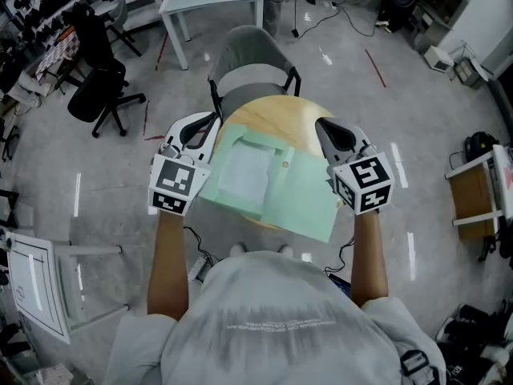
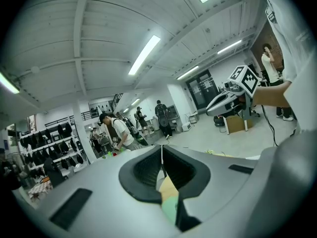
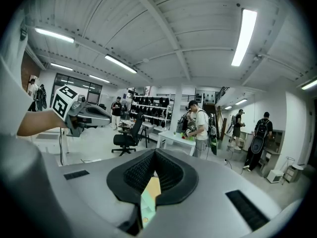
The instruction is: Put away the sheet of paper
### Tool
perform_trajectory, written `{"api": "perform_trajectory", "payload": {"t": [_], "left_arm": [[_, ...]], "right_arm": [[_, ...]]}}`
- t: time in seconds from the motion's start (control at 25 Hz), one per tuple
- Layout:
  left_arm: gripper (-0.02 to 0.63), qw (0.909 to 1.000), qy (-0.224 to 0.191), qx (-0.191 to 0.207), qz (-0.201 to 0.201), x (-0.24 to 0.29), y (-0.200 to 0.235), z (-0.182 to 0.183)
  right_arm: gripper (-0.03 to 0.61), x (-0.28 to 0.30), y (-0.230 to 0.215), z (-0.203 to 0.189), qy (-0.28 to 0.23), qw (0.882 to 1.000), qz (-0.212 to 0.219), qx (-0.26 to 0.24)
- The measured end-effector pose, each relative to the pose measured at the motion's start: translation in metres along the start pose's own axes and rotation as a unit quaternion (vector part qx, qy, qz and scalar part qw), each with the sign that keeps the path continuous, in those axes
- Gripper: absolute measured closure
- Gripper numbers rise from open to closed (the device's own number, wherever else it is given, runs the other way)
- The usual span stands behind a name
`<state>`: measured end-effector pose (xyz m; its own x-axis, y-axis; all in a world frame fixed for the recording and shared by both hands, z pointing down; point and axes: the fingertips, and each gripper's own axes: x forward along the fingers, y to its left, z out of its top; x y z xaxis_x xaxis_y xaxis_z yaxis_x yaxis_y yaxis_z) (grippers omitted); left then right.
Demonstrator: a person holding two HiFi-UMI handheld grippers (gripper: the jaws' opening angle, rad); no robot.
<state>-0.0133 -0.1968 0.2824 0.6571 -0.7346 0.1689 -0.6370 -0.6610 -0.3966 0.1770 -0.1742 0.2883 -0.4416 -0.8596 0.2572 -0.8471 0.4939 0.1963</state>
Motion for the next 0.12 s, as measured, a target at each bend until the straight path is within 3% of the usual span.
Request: {"api": "perform_trajectory", "payload": {"t": [0.12], "left_arm": [[0.589, 1.0, 0.004, -0.009, -0.001, -0.0005, -0.0016, -0.0075]], "right_arm": [[0.551, 0.0023, 0.001, -0.0074, 0.007, 1.0, 0.001, 0.002]]}}
